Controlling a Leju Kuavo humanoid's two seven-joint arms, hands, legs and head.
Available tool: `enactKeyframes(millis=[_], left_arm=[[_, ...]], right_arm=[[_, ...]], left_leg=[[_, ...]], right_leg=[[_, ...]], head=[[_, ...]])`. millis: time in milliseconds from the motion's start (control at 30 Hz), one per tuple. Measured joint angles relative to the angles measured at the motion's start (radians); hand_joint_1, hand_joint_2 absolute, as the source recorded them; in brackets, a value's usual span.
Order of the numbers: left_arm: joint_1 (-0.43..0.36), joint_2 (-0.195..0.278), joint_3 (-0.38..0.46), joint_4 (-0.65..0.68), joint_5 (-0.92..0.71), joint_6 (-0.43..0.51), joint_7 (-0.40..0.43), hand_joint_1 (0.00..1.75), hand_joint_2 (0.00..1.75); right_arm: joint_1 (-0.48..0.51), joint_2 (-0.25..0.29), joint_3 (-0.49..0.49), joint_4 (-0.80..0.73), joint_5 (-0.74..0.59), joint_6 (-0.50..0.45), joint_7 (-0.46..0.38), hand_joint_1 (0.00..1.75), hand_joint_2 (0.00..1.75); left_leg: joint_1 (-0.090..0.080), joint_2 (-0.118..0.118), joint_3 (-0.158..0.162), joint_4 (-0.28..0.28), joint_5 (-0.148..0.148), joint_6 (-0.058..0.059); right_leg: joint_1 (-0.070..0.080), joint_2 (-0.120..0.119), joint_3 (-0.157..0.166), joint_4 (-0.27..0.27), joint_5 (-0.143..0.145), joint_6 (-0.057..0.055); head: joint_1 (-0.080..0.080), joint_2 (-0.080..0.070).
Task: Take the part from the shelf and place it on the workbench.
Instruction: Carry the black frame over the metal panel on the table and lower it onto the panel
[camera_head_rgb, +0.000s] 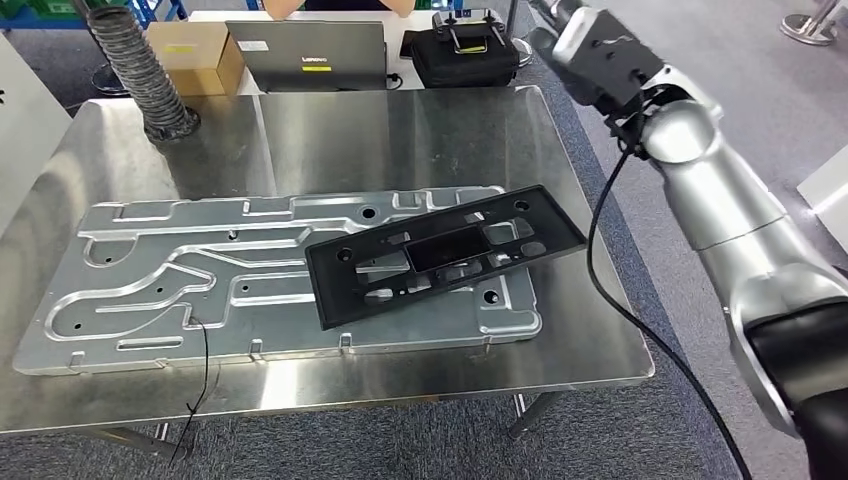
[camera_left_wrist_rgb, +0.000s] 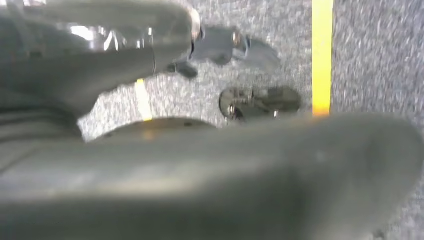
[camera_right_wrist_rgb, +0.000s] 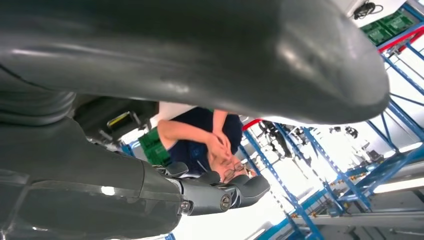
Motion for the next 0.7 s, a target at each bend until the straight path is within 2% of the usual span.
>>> enactKeyframes(millis=[33, 100, 133, 167, 233, 300, 333, 367, 433, 467, 500, 533, 567, 633, 667, 700], left_arm=[[0.0, 0.0, 0.0, 0.0, 0.0, 0.0, -0.001, 0.0, 0.0], [-0.002, -0.002, 0.0, 0.0, 0.0, -0.001, -0.003, 0.0, 0.0], [-0.002, -0.003, 0.0, 0.0, 0.001, -0.001, -0.003, 0.0, 0.0], [-0.002, -0.004, 0.0, 0.0, 0.001, -0.001, -0.003, 0.0, 0.0], [-0.002, -0.008, 0.0, 0.0, 0.002, -0.001, 0.002, 0.0, 0.0], [-0.001, -0.01, 0.0, 0.0, 0.001, -0.002, 0.011, 0.0, 0.0], [-0.001, -0.011, 0.0, 0.0, 0.001, -0.003, 0.016, 0.0, 0.0], [-0.002, -0.011, 0.0, 0.0, 0.0, -0.005, 0.021, 0.0, 0.0], [-0.002, -0.011, 0.0, 0.0, 0.0, -0.014, 0.029, 0.0, 0.0], [-0.002, -0.011, 0.0, 0.0, 0.001, -0.018, 0.031, 0.0, 0.0], [-0.002, -0.011, 0.0, 0.0, 0.001, -0.022, 0.03, 0.0, 0.0], [-0.002, -0.011, 0.0, 0.0, 0.002, -0.025, 0.028, 0.0, 0.0], [-0.003, -0.01, 0.0, 0.0, 0.002, -0.029, 0.025, 0.0, 0.0], [-0.005, -0.009, 0.0, 0.0, 0.003, -0.033, 0.017, 0.0, 0.0], [-0.007, -0.009, 0.0, 0.0, 0.004, -0.034, 0.015, 0.0, 0.0], [-0.008, -0.009, 0.0, 0.0, 0.004, -0.034, 0.013, 0.0, 0.0]], right_arm=[[0.0, -0.031, -0.005, -0.037, -0.025, 0.005, 0.015, 0.0, 0.0], [0.003, -0.097, -0.022, -0.117, -0.074, 0.005, 0.036, 0.0, 0.0], [0.009, -0.131, -0.035, -0.159, -0.096, 0.002, 0.043, 0.0, 0.0], [0.023, -0.165, -0.051, -0.2, -0.113, -0.003, 0.047, 0.0, 0.0], [0.081, -0.234, -0.096, -0.29, -0.138, -0.019, 0.05, 0.0, 0.0], [0.176, -0.294, -0.161, -0.386, -0.141, -0.037, 0.044, 0.0, 0.0], [0.228, -0.316, -0.195, -0.431, -0.137, -0.044, 0.04, 0.0, 0.0], [0.278, -0.335, -0.228, -0.472, -0.13, -0.049, 0.036, 0.0, 0.0], [0.373, -0.369, -0.29, -0.548, -0.123, -0.057, 0.032, 0.0, 0.0], [0.421, -0.385, -0.321, -0.583, -0.121, -0.061, 0.031, 0.0, 0.0], [0.469, -0.4, -0.354, -0.617, -0.119, -0.065, 0.03, 0.0, 0.0], [0.515, -0.412, -0.387, -0.647, -0.117, -0.067, 0.028, 0.0, 0.0], [0.558, -0.423, -0.423, -0.676, -0.112, -0.067, 0.024, 0.0, 0.0], [0.635, -0.435, -0.496, -0.723, -0.098, -0.061, 0.013, 0.0, 0.0], [0.668, -0.438, -0.531, -0.743, -0.089, -0.056, 0.007, 0.0, 0.0], [0.699, -0.439, -0.562, -0.76, -0.08, -0.052, 0.001, 0.0, 0.0]], left_leg=[[0.0, 0.0, 0.001, 0.001, -0.001, 0.0], [-0.001, -0.001, 0.005, 0.002, -0.004, -0.001], [-0.002, -0.003, 0.005, 0.004, -0.005, -0.003], [-0.003, -0.004, 0.005, 0.004, -0.006, -0.006], [-0.004, -0.007, 0.005, 0.004, -0.007, -0.014], [-0.003, -0.006, 0.005, 0.009, -0.016, -0.024], [-0.003, -0.004, -0.001, 0.03, -0.033, -0.029], [-0.003, -0.002, -0.017, 0.071, -0.06, -0.033], [0.001, 0.001, -0.071, 0.2, -0.126, -0.04], [0.003, 0.001, -0.095, 0.256, -0.146, -0.042], [0.004, 0.002, -0.105, 0.281, -0.149, -0.043], [0.005, 0.002, -0.096, 0.267, -0.134, -0.042], [0.005, 0.002, -0.069, 0.215, -0.104, -0.04], [0.004, 0.001, 0.004, 0.075, -0.05, -0.032], [0.002, 0.001, 0.028, 0.027, -0.036, -0.028], [0.001, 0.0, 0.04, 0.003, -0.033, -0.023]], right_leg=[[0.0, 0.0, 0.014, -0.029, 0.025, 0.0], [0.0, -0.002, 0.08, -0.165, 0.095, -0.004], [0.003, -0.003, 0.111, -0.23, 0.118, -0.007], [0.006, -0.004, 0.13, -0.271, 0.129, -0.011], [0.012, -0.004, 0.139, -0.293, 0.129, -0.017], [0.007, -0.006, 0.147, -0.301, 0.131, -0.026], [0.004, -0.007, 0.151, -0.306, 0.133, -0.031], [0.001, -0.008, 0.155, -0.309, 0.134, -0.035], [0.001, -0.009, 0.158, -0.31, 0.133, -0.039], [0.001, -0.009, 0.158, -0.309, 0.133, -0.04], [0.001, -0.008, 0.158, -0.309, 0.133, -0.04], [0.001, -0.008, 0.159, -0.308, 0.133, -0.039], [0.0, -0.008, 0.159, -0.308, 0.132, -0.038], [0.002, -0.007, 0.159, -0.304, 0.13, -0.033], [0.003, -0.006, 0.157, -0.302, 0.131, -0.028], [0.004, -0.005, 0.155, -0.301, 0.132, -0.022]], head=[[0.0, 0.0], [0.0, 0.0], [0.0, 0.0], [0.0, 0.0], [0.0, 0.0], [0.0, 0.0], [0.0, 0.0], [0.0, 0.0], [0.0, 0.0], [0.0, 0.0], [0.0, 0.0], [0.0, 0.0], [0.0, 0.0], [0.0, 0.0], [0.0, 0.0], [0.0, 0.0]])
